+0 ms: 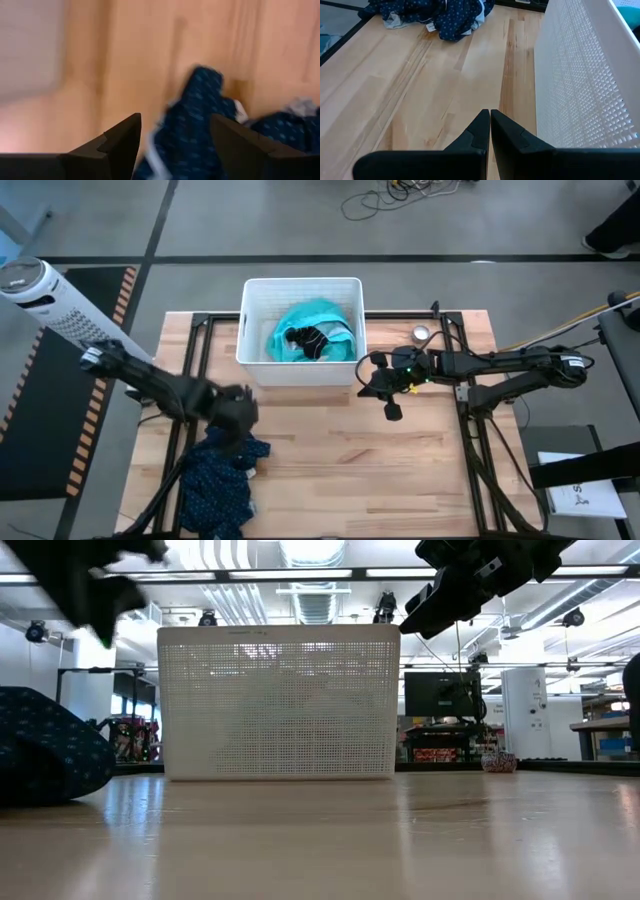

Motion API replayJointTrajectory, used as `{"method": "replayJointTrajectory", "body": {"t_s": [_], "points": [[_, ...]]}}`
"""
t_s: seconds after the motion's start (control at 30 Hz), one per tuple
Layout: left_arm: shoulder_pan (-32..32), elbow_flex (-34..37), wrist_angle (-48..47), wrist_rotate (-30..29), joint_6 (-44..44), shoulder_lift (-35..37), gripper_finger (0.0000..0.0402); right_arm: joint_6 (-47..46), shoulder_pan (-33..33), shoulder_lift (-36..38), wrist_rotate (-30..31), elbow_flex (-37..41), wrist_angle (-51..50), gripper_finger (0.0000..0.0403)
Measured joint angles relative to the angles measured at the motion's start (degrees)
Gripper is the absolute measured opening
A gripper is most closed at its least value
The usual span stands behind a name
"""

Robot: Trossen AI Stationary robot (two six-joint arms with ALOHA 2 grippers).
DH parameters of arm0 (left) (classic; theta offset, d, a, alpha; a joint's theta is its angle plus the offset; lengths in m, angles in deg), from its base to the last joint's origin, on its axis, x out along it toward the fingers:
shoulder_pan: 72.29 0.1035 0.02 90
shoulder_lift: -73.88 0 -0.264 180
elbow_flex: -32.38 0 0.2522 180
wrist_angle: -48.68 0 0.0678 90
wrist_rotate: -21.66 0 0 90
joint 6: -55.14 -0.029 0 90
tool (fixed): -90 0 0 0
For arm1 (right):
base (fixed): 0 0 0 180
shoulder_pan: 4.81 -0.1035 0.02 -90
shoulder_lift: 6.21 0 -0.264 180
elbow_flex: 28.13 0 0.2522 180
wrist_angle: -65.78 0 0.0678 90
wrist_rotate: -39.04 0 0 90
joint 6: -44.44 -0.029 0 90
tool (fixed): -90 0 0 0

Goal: Sort clothes
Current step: Put the dark blue polo shirt into the white laundry bin

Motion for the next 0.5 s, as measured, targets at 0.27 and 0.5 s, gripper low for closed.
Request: {"method": "replayJointTrajectory", "body": {"t_s": [0.27,0.5], "points": [[-13.59,7.62,12.95,4.47,12.83,-3.45,0.0204,-0.40,0.02,0.00,0.00,0.00,-0.29,0.0000],[-20.65,7.47,15.35,7.99,20.66,-7.39,0.0204,-0.45,0.02,0.00,0.00,-0.02,-0.83,0.0000]]}}
